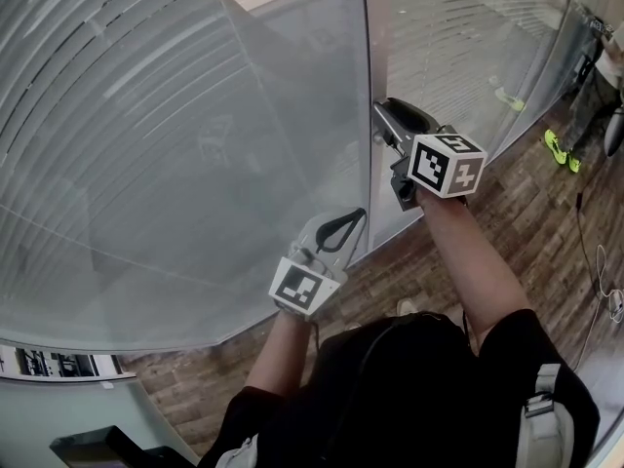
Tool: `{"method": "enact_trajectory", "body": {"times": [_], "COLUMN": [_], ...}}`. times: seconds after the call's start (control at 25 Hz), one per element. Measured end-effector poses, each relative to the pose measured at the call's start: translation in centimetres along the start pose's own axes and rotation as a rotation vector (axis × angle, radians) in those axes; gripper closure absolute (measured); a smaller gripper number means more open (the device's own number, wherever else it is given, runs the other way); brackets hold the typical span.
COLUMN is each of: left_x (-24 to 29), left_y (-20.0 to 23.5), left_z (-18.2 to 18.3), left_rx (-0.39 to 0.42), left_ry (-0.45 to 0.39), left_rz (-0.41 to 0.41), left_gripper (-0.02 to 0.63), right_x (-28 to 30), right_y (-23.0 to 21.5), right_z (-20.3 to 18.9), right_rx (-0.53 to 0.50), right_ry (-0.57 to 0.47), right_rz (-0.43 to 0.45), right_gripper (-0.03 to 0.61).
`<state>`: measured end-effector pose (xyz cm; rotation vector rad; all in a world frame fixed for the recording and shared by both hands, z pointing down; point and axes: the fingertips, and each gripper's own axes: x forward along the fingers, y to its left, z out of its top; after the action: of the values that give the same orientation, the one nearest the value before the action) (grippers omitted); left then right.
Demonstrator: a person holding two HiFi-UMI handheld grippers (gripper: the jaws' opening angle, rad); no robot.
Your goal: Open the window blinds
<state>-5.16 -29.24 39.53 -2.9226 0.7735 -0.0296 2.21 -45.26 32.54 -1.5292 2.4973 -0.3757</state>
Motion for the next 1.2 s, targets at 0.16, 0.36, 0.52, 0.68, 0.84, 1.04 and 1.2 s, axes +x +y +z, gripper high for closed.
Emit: {"method": "enact_trajectory", "body": {"times": [0.16,0.36,0.52,0.68,0.84,1.04,1.2], "left_x": [-0.1,-0.2,-0.4,-0.5,-0.6,-0.6,-0.7], "left_y": [0.1,0.2,0.5,0.3,0.4,0.3,0.0], "left_z": [0.2,0.3,0.3,0.5,0.6,0.3,0.4], "left_rx": [0.004,0.014,0.009,0.032,0.038,0.059,0.071], "left_ry": [0.001,0.001,0.003,0.015,0.016,0.028,0.027], "left_rz": [0.002,0.003,0.01,0.001,0.005,-0.006,-0.01], "left_gripper": [0.609,0.609,0.609,0.609,0.609,0.609,0.609], "right_x": [0.0,0.0,-0.4,-0.8,-1.0,-1.0,-0.8], "right_y": [0.2,0.3,0.4,0.4,1.1,1.6,1.9], "right_z": [0.0,0.2,-0.1,-0.3,-0.2,-0.2,-0.6], "right_rx": [-0.037,-0.143,-0.259,-0.47,-0.716,-1.014,-1.098], "right_ry": [0.005,0.009,0.035,0.062,0.104,0.168,0.188], "right_rz": [0.007,0.018,0.028,0.022,0.008,-0.019,-0.001], "right_gripper": [0.449,0.401,0.345,0.313,0.307,0.305,0.307]}}
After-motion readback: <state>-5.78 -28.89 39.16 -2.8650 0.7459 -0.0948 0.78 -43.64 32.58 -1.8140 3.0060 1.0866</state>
